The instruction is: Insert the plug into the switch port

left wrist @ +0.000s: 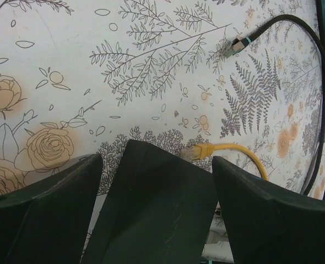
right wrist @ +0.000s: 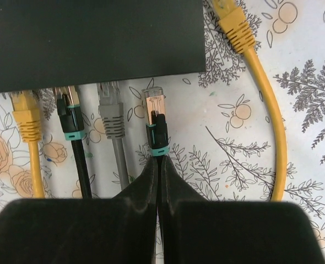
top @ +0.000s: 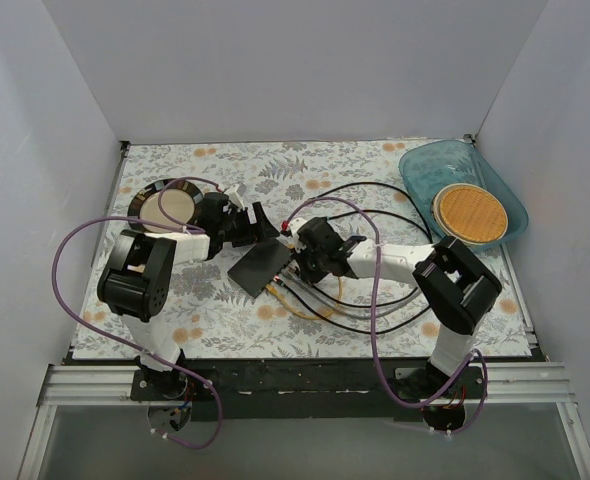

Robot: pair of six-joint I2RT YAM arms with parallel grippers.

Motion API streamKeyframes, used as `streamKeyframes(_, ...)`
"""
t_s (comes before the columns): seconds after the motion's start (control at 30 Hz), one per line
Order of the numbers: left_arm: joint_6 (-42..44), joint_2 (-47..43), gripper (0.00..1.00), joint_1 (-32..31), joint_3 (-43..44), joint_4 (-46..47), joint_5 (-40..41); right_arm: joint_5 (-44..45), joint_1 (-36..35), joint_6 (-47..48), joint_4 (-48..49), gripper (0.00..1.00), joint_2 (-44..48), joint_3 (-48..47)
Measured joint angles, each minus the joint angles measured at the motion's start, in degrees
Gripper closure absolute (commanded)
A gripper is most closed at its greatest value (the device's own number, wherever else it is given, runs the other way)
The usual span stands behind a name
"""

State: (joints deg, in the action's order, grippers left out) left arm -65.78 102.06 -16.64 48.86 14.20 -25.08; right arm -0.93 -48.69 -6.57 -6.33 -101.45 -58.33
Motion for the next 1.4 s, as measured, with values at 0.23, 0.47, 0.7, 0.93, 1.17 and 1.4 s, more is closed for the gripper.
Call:
streamKeyframes(0.23, 0.0, 0.7, 0.21, 0.0, 0.3, 0.7, -1.1, 7.1, -2.7, -1.0, -0.9, 0.99, -1.8, -2.5)
streamKeyframes(0.47, 0.0, 0.9, 0.22, 0.0, 0.4, 0.9, -1.6, 14.8, -5.2, -1.3, -1.7, 0.99, -2.3, -3.2)
streamKeyframes(0.7, 0.0, 1.4, 0.23, 0.0, 0.4, 1.4, -2.6, 18.8, -6.8, -1.4, -2.9, 0.99, -3.3, -4.6)
streamKeyframes(0.93, -0.2, 1.8, 0.24, 0.0, 0.7, 1.7, -3.3, 22.1, -8.4, -1.4, -3.6, 0.99, -4.0, -5.4)
streamKeyframes(1.17, -0.9, 2.2, 0.25, 0.0, 0.7, 2.4, -3.8, 23.9, -9.3, -1.4, -4.2, 0.99, -4.6, -6.1)
streamKeyframes(1.4, -2.0, 2.4, 0.24, 0.1, 0.7, 3.0, -3.7, 24.8, -10.0, -1.2, -4.5, 0.99, -4.8, -6.4)
